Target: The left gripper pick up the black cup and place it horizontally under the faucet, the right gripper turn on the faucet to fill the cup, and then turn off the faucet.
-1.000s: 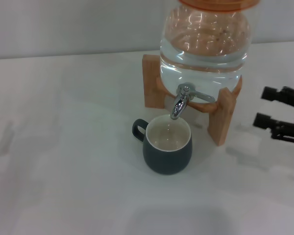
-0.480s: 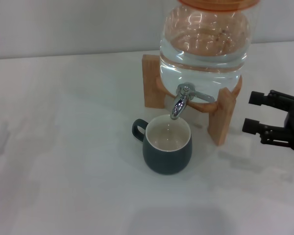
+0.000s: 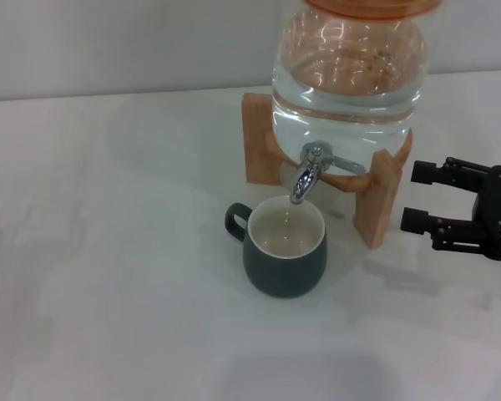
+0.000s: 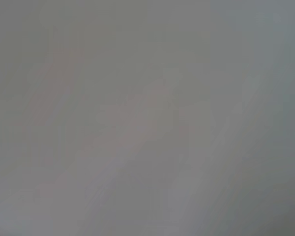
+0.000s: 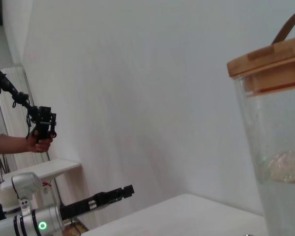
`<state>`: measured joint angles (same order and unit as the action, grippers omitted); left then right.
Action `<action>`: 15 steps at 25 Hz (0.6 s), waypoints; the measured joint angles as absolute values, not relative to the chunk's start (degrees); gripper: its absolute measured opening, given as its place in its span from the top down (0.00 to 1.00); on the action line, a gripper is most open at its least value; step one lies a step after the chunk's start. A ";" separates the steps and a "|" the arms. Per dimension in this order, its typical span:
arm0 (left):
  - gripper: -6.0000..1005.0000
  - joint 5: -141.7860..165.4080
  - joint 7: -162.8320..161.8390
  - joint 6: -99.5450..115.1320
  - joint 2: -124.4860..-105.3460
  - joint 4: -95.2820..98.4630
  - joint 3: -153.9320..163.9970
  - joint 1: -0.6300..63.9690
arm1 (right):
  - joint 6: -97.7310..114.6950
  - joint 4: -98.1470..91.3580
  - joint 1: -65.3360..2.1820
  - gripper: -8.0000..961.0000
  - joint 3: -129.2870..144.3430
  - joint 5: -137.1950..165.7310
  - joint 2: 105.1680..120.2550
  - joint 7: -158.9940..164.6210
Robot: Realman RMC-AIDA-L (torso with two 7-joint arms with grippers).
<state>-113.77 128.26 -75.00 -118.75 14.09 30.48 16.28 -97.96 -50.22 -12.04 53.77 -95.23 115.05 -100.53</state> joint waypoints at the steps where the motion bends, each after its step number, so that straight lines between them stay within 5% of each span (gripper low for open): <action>1: 0.39 -113.77 128.04 -75.02 -118.75 14.45 30.47 16.10 | -97.72 -50.48 -12.04 0.14 54.02 -95.09 115.04 -100.20; 15: 0.39 -113.82 127.35 -74.94 -118.92 15.12 30.41 15.62 | -88.05 -56.62 -12.28 0.14 61.20 -94.77 115.04 -94.69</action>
